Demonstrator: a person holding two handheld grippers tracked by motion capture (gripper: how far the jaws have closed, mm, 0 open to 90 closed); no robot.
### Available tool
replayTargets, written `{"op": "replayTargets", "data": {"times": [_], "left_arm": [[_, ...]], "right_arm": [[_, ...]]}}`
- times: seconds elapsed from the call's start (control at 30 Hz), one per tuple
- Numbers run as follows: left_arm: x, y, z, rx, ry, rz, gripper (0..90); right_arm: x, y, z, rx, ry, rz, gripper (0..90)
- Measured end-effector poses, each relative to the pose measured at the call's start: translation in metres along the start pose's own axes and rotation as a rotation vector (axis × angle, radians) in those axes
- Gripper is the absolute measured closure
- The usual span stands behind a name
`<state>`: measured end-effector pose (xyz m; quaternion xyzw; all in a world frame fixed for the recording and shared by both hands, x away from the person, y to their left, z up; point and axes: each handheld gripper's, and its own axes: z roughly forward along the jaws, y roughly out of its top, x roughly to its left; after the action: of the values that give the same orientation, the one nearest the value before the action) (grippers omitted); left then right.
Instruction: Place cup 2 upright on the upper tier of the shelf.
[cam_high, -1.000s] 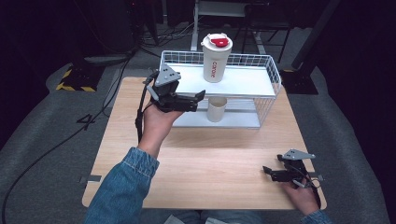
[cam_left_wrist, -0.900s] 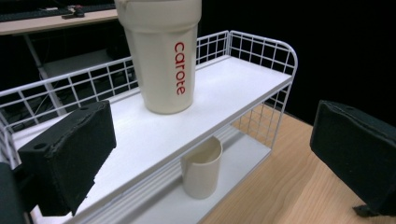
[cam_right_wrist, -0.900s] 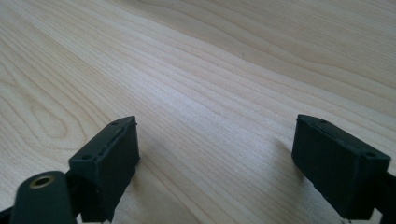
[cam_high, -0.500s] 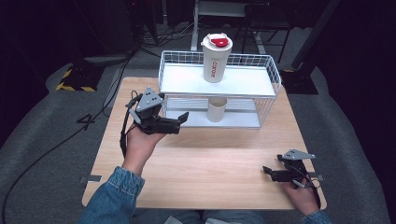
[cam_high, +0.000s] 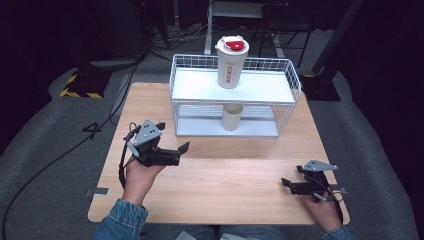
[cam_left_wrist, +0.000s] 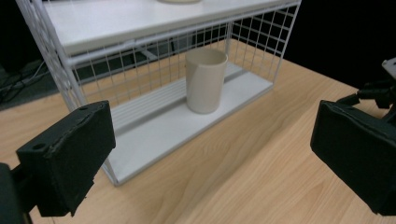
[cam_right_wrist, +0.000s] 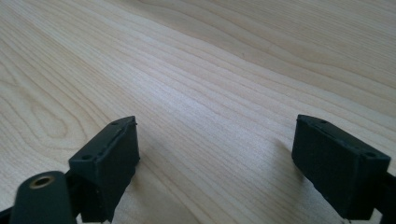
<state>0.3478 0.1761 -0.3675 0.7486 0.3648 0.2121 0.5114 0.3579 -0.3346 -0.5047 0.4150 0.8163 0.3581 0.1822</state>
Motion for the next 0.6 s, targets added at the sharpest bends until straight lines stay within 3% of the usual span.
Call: {"op": "replayTargets", "data": {"times": [0.17, 0.43, 0.53, 0.6], "left_arm": [[-0.001, -0.022, -0.001, 0.0, 0.009, -0.014, 0.5], [0.0, -0.059, -0.011, -0.036, 0.017, -0.076, 1.5], [0.003, -0.069, -0.011, -0.009, 0.028, -0.087, 1.9], [0.004, -0.078, -0.011, -0.034, 0.006, -0.124, 2.8]], "right_arm": [[0.0, 0.0, 0.0, 0.0, -0.001, 0.0, 15.4], [0.0, 0.0, 0.0, 0.0, 0.0, 0.0, 15.4], [0.0, 0.0, 0.0, 0.0, 0.0, 0.0, 15.4], [0.0, 0.0, 0.0, 0.0, 0.0, 0.0, 15.4]]}}
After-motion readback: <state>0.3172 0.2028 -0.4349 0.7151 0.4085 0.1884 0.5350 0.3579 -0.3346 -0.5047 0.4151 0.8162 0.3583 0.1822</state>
